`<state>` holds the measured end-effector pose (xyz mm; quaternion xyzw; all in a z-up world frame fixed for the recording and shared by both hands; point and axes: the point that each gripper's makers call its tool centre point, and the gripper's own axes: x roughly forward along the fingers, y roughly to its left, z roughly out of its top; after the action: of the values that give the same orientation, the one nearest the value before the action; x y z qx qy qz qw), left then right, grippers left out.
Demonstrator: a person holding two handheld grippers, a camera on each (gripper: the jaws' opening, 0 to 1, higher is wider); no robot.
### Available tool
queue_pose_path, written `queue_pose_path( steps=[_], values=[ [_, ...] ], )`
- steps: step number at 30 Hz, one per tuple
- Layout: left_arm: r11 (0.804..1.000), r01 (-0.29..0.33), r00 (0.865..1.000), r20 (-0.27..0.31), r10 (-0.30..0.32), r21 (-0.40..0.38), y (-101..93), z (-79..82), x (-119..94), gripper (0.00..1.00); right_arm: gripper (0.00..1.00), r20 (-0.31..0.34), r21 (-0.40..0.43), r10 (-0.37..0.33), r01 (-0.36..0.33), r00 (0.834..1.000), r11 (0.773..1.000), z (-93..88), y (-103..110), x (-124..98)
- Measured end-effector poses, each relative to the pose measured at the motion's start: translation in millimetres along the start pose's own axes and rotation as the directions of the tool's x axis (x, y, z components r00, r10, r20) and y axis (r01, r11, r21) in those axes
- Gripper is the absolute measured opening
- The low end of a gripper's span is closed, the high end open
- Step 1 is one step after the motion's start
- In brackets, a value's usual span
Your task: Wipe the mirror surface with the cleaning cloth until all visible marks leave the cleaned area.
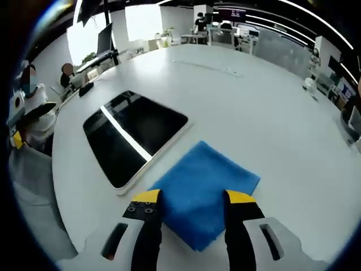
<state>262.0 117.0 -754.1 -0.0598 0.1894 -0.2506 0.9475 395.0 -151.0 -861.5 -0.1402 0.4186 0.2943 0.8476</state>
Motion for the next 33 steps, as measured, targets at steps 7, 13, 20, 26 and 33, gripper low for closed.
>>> queue_pose_path(
  steps=[7, 13, 20, 26, 33],
  values=[
    [1.000, -0.003, 1.000, -0.001, 0.003, 0.002, 0.4, -0.1, 0.0, 0.98, 0.40, -0.028, -0.029, 0.014, -0.015, 1.000, 0.999, -0.8, 1.5, 0.5],
    [1.000, -0.007, 1.000, -0.002, 0.007, 0.004, 0.9, -0.3, -0.5, 0.98, 0.40, -0.027, -0.054, 0.015, -0.016, 1.000, 0.998, -0.9, 3.8, 0.0],
    [1.000, -0.003, 1.000, -0.005, 0.003, 0.001, 0.4, -1.0, -0.7, 0.98, 0.37, -0.023, -0.062, 0.019, -0.020, 1.000, 0.998, -0.9, 1.0, 1.3],
    [1.000, -0.002, 1.000, -0.003, 0.002, 0.003, 0.0, -0.7, -1.1, 0.98, 0.25, -0.020, -0.088, 0.030, -0.032, 0.999, 0.996, 0.5, 3.7, 2.1],
    [1.000, 0.000, 1.000, -0.006, 0.000, -0.002, 0.1, -1.1, -1.1, 0.97, 0.23, -0.022, -0.093, 0.034, -0.036, 0.999, 0.995, 0.9, 3.7, 2.6]
  ],
)
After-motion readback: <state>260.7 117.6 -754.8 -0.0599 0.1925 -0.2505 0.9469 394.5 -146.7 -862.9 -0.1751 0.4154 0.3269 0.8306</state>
